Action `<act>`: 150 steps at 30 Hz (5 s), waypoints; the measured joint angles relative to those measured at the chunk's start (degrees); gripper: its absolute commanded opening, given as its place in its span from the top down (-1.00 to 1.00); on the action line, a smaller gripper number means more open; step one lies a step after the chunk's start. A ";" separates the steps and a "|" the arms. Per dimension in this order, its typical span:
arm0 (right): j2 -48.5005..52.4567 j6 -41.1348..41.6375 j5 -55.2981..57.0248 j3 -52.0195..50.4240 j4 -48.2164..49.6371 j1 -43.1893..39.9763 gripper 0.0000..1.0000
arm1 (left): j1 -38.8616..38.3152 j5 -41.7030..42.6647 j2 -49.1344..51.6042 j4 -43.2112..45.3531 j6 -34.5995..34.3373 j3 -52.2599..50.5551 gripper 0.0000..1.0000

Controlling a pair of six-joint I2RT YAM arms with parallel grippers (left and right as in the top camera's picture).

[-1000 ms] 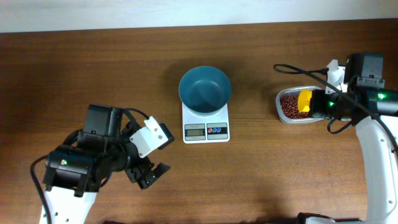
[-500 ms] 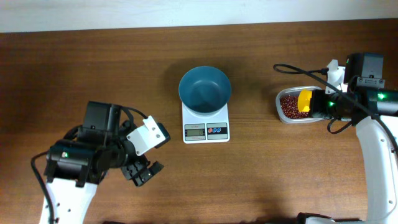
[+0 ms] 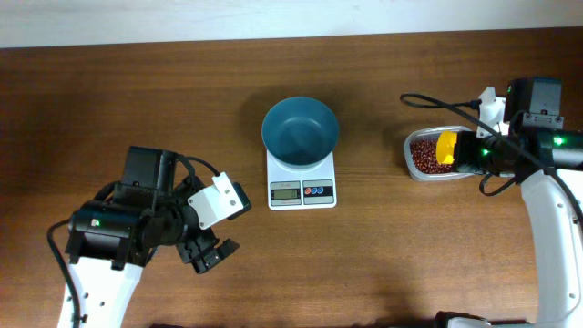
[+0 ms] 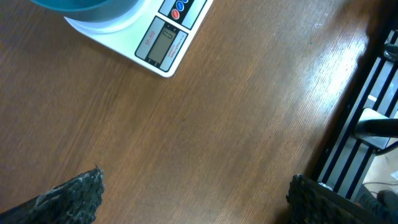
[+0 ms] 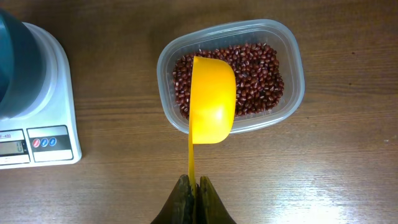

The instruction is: Scoop item into bowl and weigh 50g on scale

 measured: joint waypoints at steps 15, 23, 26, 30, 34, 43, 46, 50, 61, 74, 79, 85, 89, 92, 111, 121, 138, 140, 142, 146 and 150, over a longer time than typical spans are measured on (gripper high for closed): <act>0.00 0.02 0.00 0.00 0.00 0.00 0.92 | 0.00 -1.40 -0.20 -1.42 0.20 0.00 -0.97; 0.00 0.02 0.00 0.00 0.02 0.00 0.92 | 3.30 -1.60 -0.74 -1.46 2.58 0.00 -0.98; 0.00 0.00 0.00 0.00 0.02 0.00 0.92 | 8.11 -0.28 -0.74 -1.95 4.72 0.00 -0.98; 0.00 0.00 0.00 0.00 0.02 0.00 0.92 | 11.80 3.10 -0.74 -2.51 7.58 0.00 -0.97; 0.00 0.04 0.00 0.00 0.02 0.00 0.92 | 12.00 6.64 -0.76 -3.54 10.60 0.00 -0.97; 0.00 0.02 0.00 0.00 0.02 0.00 0.92 | 12.00 9.35 -0.76 -3.61 14.21 0.00 -0.97; 0.00 0.02 0.00 0.00 0.02 0.00 0.92 | 12.00 8.85 -0.74 -3.61 14.56 0.00 -0.97; 0.00 0.00 0.00 0.00 0.02 0.00 0.92 | 12.00 8.48 -0.76 -3.65 14.75 0.00 -0.97; 0.00 0.02 0.00 0.00 0.02 0.00 0.92 | 12.00 8.28 -0.76 -2.95 14.93 0.00 -0.97; 0.00 0.02 0.00 0.00 0.00 0.00 0.92 | 12.00 8.09 -0.74 0.33 14.95 0.00 -0.97; 0.00 0.02 0.00 0.00 0.00 0.00 0.92 | 12.00 8.04 -0.74 -0.15 14.95 0.00 -0.97; 0.00 0.02 3.67 0.00 -0.74 0.00 0.92 | 12.00 7.89 -0.74 -0.15 14.95 0.00 -0.97; 0.04 -1.57 6.84 0.00 0.37 0.00 0.92 | 12.00 7.89 -0.76 -0.15 14.95 0.00 -0.97; 1.31 -3.48 7.85 0.00 0.74 0.02 0.92 | 12.00 7.89 -0.76 -0.17 14.95 0.00 -0.97; 12.22 -7.54 13.27 0.00 6.49 1.09 0.92 | 12.00 7.87 -0.76 -0.22 14.95 0.00 -0.97; 16.83 -7.96 28.00 0.00 9.07 10.84 0.92 | 12.00 7.87 -0.76 -0.31 14.95 0.00 -0.98; 18.99 -9.20 33.92 0.00 8.41 10.95 0.92 | 12.00 7.87 -0.76 -0.31 14.95 0.00 -0.97; 19.39 -9.18 33.88 0.00 8.24 10.95 0.92 | 12.00 7.87 -0.76 -0.31 14.95 0.00 -0.97; 20.06 -9.18 33.38 0.00 7.93 10.95 0.92 | 12.00 7.87 -0.76 -0.33 14.95 0.00 -0.97; 20.63 -9.11 30.93 0.00 7.54 10.95 0.92 | 12.00 7.87 -0.76 -0.31 14.95 0.00 -0.97; 20.63 -8.59 27.61 0.00 7.06 10.95 0.92 | 12.00 7.87 -0.74 -0.31 14.95 0.00 -0.97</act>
